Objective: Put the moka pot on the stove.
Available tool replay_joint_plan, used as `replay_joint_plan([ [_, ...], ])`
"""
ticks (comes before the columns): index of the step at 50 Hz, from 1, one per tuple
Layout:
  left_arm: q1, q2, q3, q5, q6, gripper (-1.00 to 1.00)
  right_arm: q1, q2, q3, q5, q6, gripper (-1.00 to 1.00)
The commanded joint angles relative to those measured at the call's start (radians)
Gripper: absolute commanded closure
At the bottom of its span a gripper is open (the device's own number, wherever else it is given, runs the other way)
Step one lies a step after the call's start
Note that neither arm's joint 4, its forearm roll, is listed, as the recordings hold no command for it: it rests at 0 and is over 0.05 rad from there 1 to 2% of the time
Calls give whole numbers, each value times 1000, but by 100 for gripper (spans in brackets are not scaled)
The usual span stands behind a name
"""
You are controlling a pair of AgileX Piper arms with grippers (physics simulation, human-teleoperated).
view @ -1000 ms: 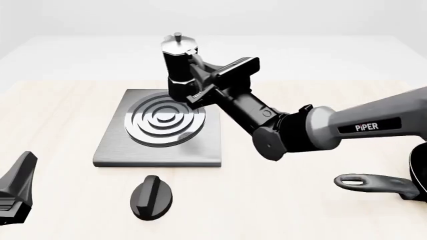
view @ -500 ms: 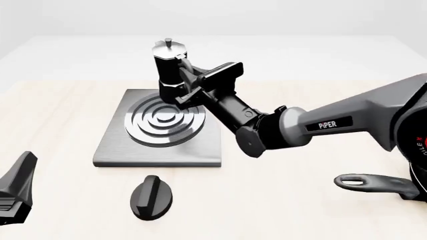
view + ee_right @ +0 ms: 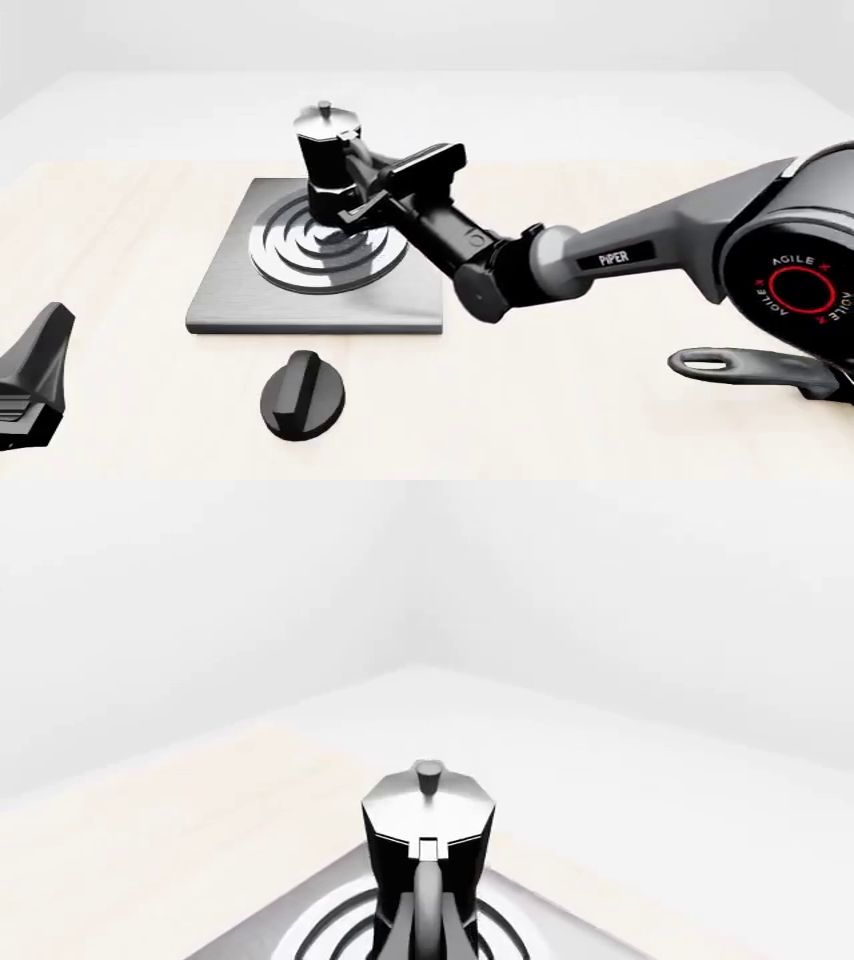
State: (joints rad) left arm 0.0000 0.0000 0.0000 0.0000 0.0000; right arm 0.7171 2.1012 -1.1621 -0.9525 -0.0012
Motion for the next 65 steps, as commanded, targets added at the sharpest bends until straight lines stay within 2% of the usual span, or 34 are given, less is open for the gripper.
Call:
replay_joint_plan([
  [1,0,0,0,0,0,-100,12,13,-17,3,11,100],
  [52,0,0,0,0,0,-100,9,59,-37,29,31,100],
  [53,0,0,0,0,0,-100,9,61,-40,32,31,-100],
  [65,0,0,0,0,0,-100,8,65,-44,42,37,-100],
])
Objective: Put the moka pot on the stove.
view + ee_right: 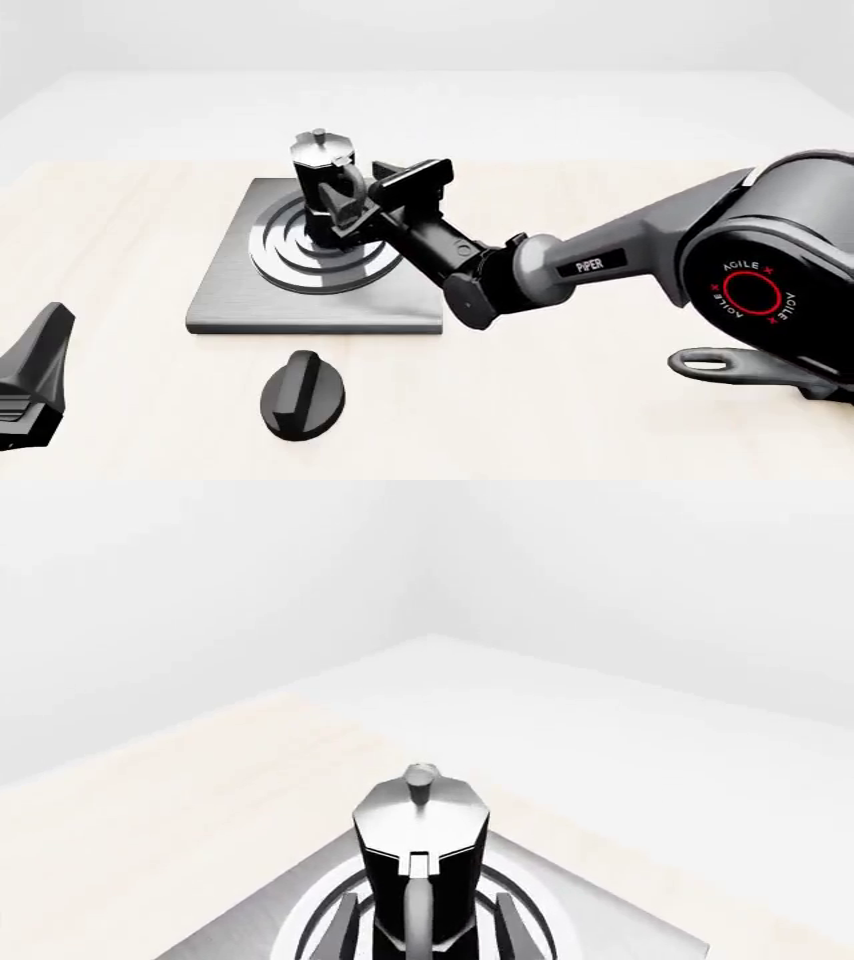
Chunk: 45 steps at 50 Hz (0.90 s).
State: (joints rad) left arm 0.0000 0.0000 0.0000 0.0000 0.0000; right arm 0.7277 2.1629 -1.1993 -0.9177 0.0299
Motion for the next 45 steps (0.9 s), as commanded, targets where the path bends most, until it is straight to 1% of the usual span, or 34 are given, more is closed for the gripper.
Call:
replay_joint_plan([
  [1,0,0,0,0,0,-100,-3,3,-8,8,6,-100],
  [19,0,0,0,0,0,-100,-13,-8,9,5,13,-100],
  [45,0,0,0,0,0,-100,-18,-72,76,6,9,-100],
])
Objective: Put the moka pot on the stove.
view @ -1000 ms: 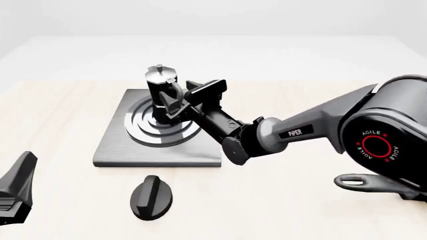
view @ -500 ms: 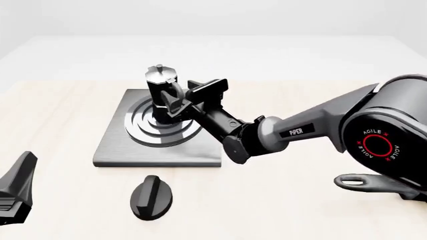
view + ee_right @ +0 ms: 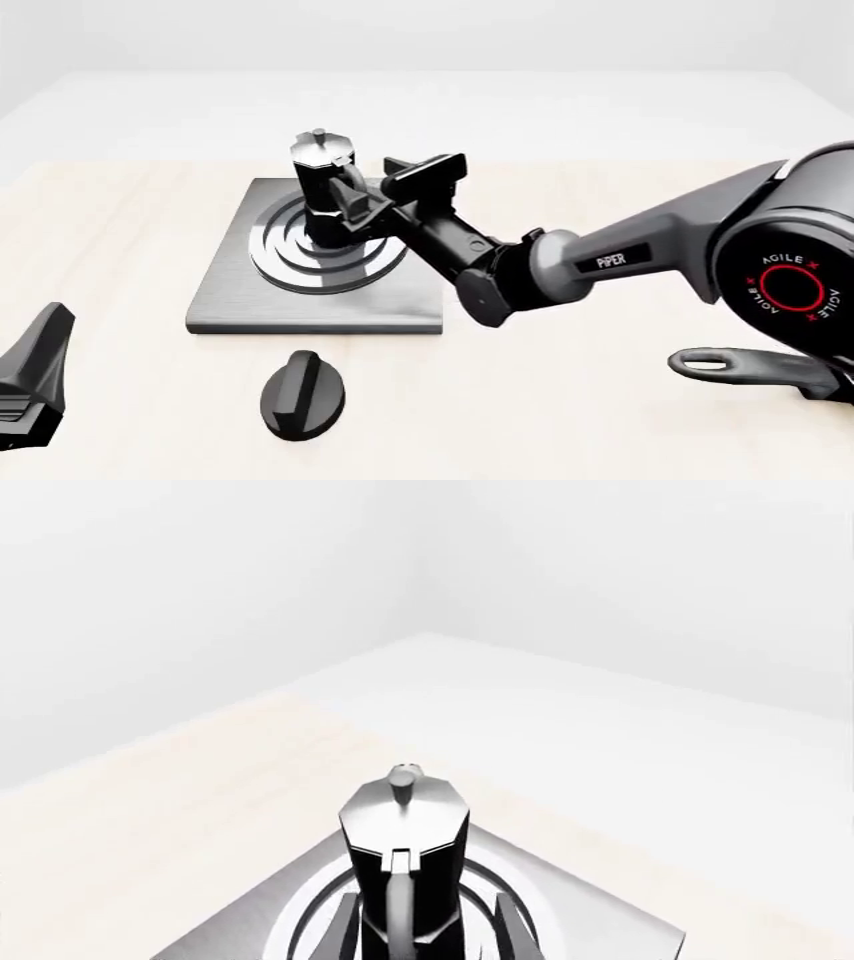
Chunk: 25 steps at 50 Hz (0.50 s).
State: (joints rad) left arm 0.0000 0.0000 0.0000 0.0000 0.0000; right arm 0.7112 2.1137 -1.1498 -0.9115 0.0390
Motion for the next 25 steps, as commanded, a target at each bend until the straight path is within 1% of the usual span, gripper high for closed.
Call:
replay_joint_plan([
  [1,0,0,0,0,0,-100,-1,-25,29,0,0,-100],
  [25,0,0,0,0,0,-100,-9,-96,106,-11,-12,-100],
])
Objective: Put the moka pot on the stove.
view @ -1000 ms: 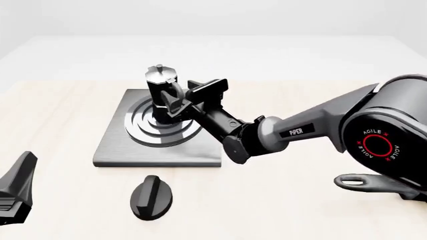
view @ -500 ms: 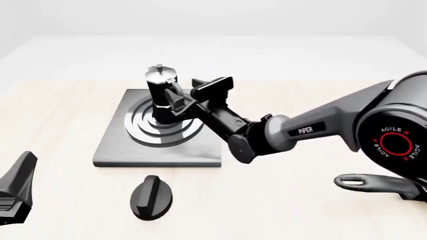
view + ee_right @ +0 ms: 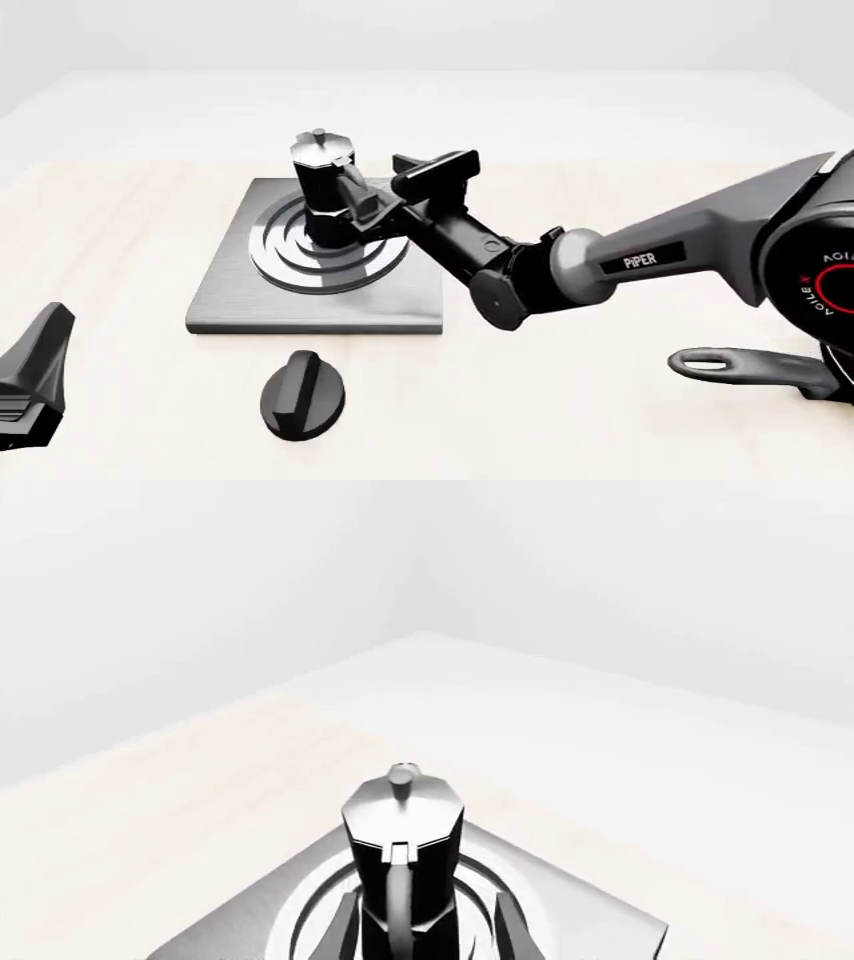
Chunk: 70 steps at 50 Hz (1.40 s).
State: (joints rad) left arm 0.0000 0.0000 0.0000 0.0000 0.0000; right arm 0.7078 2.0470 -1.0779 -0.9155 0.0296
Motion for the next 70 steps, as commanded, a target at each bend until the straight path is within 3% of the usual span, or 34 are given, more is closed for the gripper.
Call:
replay_joint_plan([
  [1,0,0,0,0,0,-100,-6,-31,39,-9,-3,-100],
  [33,0,0,0,0,0,-100,-35,-122,189,-68,0,-100],
  [70,0,0,0,0,0,-100,-97,-139,284,-132,22,-100],
])
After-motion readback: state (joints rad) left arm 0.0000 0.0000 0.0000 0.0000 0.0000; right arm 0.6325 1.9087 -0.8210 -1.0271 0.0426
